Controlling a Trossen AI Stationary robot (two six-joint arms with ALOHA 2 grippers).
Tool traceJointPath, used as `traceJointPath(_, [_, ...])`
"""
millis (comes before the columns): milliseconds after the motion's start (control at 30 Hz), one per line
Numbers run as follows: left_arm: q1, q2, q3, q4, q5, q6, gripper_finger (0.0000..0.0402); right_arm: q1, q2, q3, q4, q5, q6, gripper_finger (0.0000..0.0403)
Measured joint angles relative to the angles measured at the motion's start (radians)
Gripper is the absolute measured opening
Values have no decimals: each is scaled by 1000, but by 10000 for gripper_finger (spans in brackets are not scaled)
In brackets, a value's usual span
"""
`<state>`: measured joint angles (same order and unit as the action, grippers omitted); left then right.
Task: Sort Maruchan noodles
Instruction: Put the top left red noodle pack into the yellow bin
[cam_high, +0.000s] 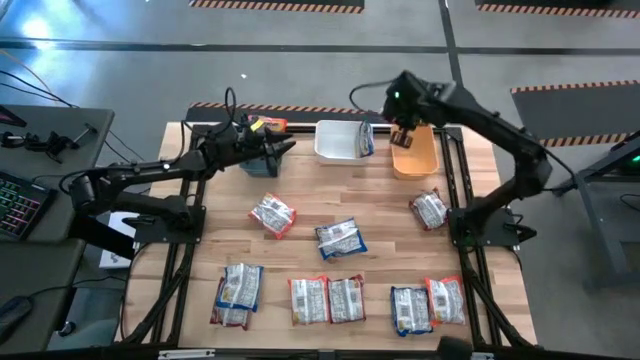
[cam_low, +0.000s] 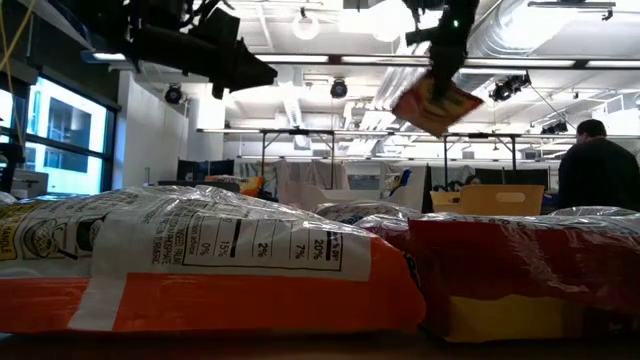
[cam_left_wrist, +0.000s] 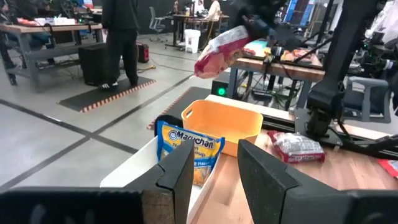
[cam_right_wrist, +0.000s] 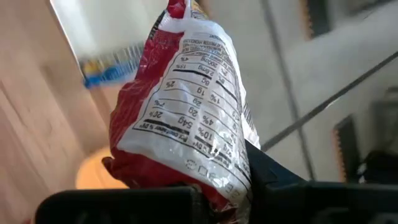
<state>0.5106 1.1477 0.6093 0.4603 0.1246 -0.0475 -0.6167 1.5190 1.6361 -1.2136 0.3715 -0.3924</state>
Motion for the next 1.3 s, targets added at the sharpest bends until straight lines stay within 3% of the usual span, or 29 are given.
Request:
traceJointPath(267, [0, 0, -5, 2, 22, 0, 115, -182, 163, 52, -112, -147, -197, 26])
traceJointPath(767, [0, 0, -5, -18, 24, 7, 115, -308, 404, 52, -200, -85, -271, 14])
traceJointPath(1300, [-20, 0, -5, -40, 23, 8, 115, -320, 505, 51, -193, -50, -281, 14])
